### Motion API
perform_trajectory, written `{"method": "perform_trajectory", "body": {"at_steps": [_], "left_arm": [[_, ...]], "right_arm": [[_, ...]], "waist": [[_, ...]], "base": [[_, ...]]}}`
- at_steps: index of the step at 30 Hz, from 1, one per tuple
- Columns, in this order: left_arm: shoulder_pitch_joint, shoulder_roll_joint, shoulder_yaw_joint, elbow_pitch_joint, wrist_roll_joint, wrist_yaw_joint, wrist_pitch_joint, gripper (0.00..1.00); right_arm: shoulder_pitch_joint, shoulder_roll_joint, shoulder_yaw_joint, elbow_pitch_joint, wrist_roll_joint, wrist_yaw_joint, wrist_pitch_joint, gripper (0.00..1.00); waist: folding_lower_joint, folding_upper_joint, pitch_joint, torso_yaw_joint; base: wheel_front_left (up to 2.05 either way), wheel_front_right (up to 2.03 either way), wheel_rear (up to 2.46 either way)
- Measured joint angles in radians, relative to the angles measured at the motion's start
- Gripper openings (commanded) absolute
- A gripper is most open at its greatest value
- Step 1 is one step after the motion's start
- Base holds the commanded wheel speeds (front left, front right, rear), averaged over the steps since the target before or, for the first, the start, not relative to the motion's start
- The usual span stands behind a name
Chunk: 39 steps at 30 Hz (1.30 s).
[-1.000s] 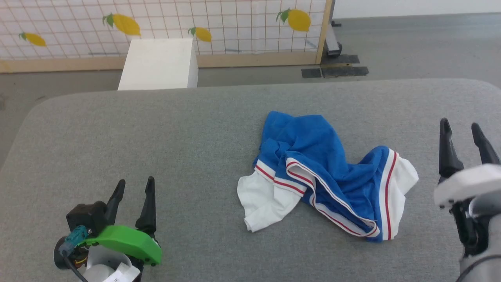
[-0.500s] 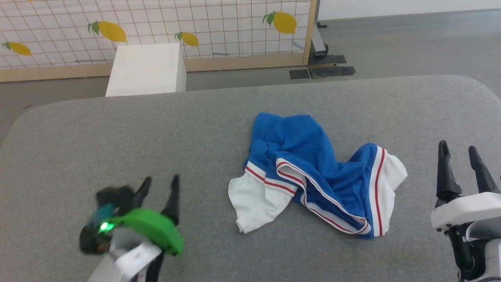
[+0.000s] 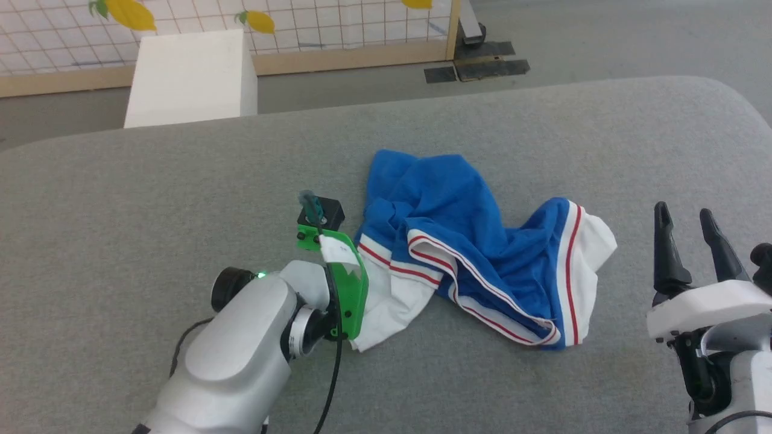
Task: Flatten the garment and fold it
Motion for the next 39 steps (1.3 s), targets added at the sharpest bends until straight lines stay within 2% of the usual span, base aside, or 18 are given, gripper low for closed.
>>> {"method": "perform_trajectory", "body": {"at_steps": [3, 13, 14, 15, 16, 23, 25, 28, 32, 39], "left_arm": [[-0.033, 0.007, -0.033, 0.037, 0.016, 0.0, 0.088, 1.0], [-0.08, 0.01, -0.082, 0.11, 0.044, -0.006, 0.176, 1.0], [-0.082, 0.01, -0.086, 0.112, 0.044, -0.009, 0.179, 0.66], [-0.084, 0.01, -0.085, 0.113, 0.044, -0.014, 0.18, 0.12], [-0.084, 0.01, -0.081, 0.113, 0.035, -0.015, 0.18, 0.0], [-0.083, 0.002, -0.052, 0.102, -0.011, -0.032, 0.149, 0.0], [-0.073, 0.0, -0.022, 0.098, -0.038, -0.029, 0.121, 0.0], [-0.063, 0.007, 0.035, 0.081, -0.058, -0.003, 0.067, 0.0], [-0.058, 0.051, 0.135, 0.053, -0.101, 0.041, -0.001, 0.0], [0.009, 0.162, 0.26, 0.01, -0.15, 0.106, -0.04, 0.0]], "right_arm": [[-0.01, 0.0, 0.001, 0.015, 0.003, 0.0, -0.011, 1.0], [-0.017, 0.0, 0.009, 0.053, 0.009, 0.0, -0.03, 1.0], [-0.018, 0.0, 0.01, 0.055, 0.009, 0.0, -0.032, 1.0], [-0.019, 0.0, 0.01, 0.057, 0.01, 0.0, -0.035, 1.0], [-0.02, 0.0, 0.01, 0.06, 0.01, 0.0, -0.039, 1.0], [-0.03, 0.0, 0.006, 0.078, 0.006, 0.0, -0.047, 1.0], [-0.03, 0.0, 0.004, 0.081, 0.004, 0.0, -0.047, 1.0], [-0.03, 0.0, 0.003, 0.082, -0.003, 0.0, -0.046, 1.0], [-0.03, 0.0, 0.004, 0.081, -0.009, 0.0, -0.035, 1.0], [-0.03, 0.0, 0.016, 0.069, -0.014, 0.0, -0.015, 1.0]], "waist": [[0.0, 0.0, 0.02, -0.021], [0.0, 0.0, 0.075, -0.078], [-0.0001, 0.0, 0.08, -0.081], [0.0, 0.0, 0.083, -0.083], [0.0, 0.0, 0.087, -0.085], [0.0, 0.0, 0.087, -0.066], [0.0, 0.0, 0.083, -0.055], [0.0, 0.0, 0.072, -0.037], [0.0, 0.0, 0.059, -0.007], [0.0, 0.0, 0.043, 0.041]], "base": [[0.0, 0.0, 0.0], [0.0, 0.0, 0.0], [0.0, 0.0, 0.0], [0.0, 0.0, 0.0], [0.0, 0.0, 0.0], [0.0, 0.0, 0.0], [0.0, 0.0, 0.0], [0.0, 0.0, 0.0], [0.0, 0.0, 0.0], [0.0, 0.0, 0.0]]}}
